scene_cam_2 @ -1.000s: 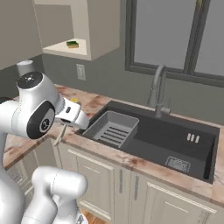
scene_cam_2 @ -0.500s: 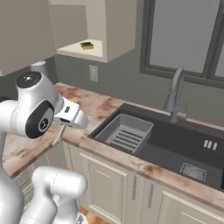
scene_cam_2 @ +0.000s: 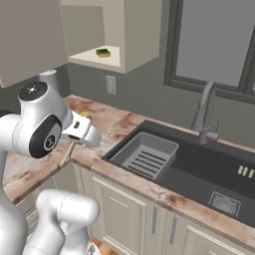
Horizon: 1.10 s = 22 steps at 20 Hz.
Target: Pick up the dish brush and sponge from the sink, and place them back in the cabinet, and close the cabinet door.
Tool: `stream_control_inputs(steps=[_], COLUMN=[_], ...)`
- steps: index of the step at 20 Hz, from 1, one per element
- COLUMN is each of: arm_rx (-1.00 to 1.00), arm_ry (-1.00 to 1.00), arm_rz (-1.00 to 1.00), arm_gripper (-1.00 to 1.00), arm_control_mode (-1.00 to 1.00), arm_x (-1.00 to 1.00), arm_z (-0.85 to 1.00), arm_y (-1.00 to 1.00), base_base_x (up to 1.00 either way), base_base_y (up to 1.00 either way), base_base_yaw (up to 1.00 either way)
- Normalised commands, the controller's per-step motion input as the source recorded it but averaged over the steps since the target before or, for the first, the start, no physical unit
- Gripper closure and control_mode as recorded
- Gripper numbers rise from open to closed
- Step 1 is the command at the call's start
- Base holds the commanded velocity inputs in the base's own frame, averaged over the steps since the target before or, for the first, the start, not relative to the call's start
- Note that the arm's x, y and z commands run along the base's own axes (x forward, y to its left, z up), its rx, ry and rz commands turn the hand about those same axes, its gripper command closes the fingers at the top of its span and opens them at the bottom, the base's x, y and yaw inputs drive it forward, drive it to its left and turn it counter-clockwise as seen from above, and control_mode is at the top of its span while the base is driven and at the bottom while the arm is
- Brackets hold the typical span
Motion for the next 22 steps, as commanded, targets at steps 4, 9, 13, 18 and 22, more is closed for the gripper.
stream_control_inputs(steps=[4,9,13,18,22], arm_rx=[0.00,0.00,0.00,0.00,0.00], arm_ry=[0.00,0.00,0.00,0.00,0.00], arm_rz=[0.00,0.00,0.00,0.00,0.00], arm_gripper=[1.00,1.00,1.00,1.00,1.00], arm_control_mode=[1.00,1.00,1.00,1.00,1.00], arm_x=[0.00,0.00,0.00,0.00,0.00], arm_z=[0.00,0.00,0.00,0.00,0.00], arm_y=[0.00,0.00,0.00,0.00,0.00], base_base_x=[0.49,0.48,0.37,0.21,0.12], base_base_y=[0.00,0.00,0.00,0.00,0.03], base_base_yaw=[0.11,0.06,0.07,0.16,0.23])
